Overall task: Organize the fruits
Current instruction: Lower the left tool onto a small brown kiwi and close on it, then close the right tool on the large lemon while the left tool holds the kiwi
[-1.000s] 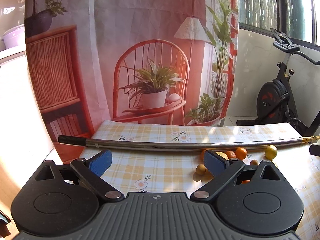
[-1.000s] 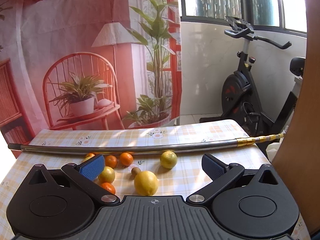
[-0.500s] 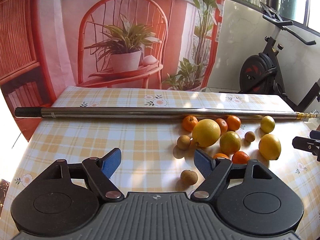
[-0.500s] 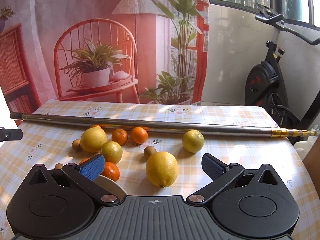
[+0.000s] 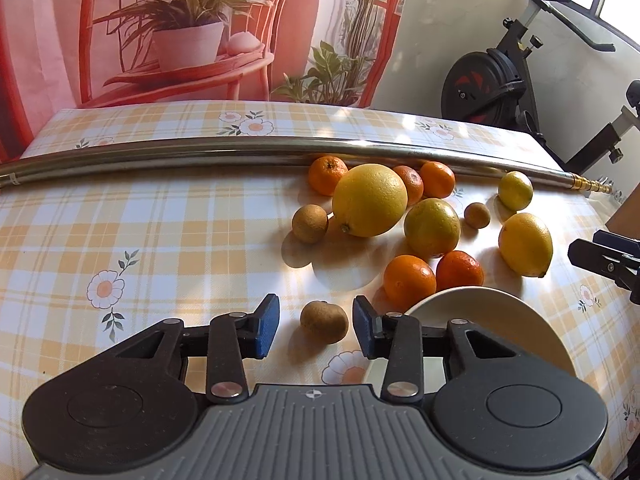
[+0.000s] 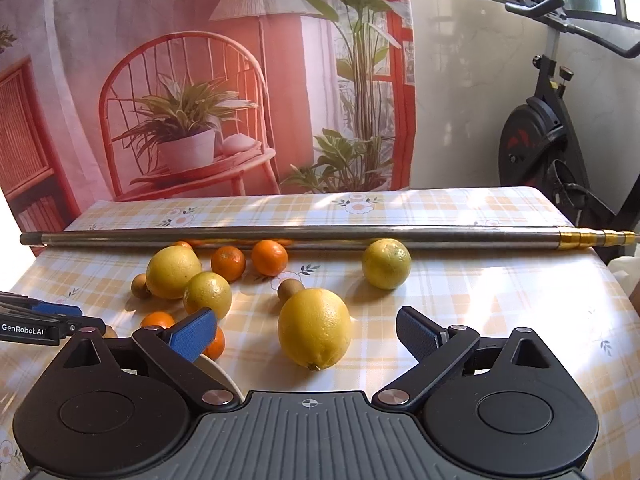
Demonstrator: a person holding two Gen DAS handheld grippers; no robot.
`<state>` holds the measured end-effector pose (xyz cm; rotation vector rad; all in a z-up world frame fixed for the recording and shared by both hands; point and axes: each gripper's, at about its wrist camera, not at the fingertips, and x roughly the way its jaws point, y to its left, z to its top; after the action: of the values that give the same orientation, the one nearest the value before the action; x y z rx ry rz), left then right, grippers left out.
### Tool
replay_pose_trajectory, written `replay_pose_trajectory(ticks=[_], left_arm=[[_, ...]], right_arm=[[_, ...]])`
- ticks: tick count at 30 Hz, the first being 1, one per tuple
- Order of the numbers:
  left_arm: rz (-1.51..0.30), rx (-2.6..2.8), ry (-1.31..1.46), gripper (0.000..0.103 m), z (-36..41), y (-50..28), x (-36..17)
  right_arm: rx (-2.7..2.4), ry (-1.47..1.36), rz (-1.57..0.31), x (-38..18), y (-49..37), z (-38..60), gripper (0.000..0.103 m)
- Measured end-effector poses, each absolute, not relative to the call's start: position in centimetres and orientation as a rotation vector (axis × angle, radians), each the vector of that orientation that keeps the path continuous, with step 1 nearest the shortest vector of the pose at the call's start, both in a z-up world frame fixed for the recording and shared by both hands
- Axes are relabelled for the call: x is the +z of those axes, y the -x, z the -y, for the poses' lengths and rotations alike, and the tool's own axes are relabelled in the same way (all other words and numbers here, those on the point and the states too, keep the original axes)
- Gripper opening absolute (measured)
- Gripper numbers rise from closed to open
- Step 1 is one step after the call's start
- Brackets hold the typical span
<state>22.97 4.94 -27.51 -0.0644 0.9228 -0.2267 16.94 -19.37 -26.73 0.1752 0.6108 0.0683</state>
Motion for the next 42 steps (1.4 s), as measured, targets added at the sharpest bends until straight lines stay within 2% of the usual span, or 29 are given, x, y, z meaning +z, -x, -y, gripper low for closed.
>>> replay_pose_trajectory(ticks=[6, 9, 11, 26, 34, 42], left_arm=[[-0.962, -0.213, 0.103, 0.039, -4.7, -24.0, -28.7], [-0.956, -0.217, 0.106, 0.037, -4.6, -24.2, -28.7], [-0.959, -0.220, 0.104, 0.030, -4.6, -24.3, -28.7], [-0.887, -0.206, 0.053, 0.030, -5.6, -21.5, -26.6], [-0.817, -0.284, -0.015, 0.030, -3.6, -19.0, -25.4], [-0.815, -0.355, -0.079, 0.030, -2.0, -17.6, -25.9]], right_arm=[[0.055, -0.195, -0.623, -27.4, -17.1, 20.0, 0.082], [0.057, -0.206, -0.630, -27.7, -17.1, 20.2, 0.081], [0.059, -0.211, -0.634, -27.7, -17.2, 20.1, 0.081], [0.064, -0.221, -0.655, -28.6, -18.1, 20.5, 0.078], [0.083, -0.229, -0.683, -29.8, -20.9, 20.4, 0.072], [0.099, -0.269, -0.736, -31.6, -22.9, 20.3, 0.052]])
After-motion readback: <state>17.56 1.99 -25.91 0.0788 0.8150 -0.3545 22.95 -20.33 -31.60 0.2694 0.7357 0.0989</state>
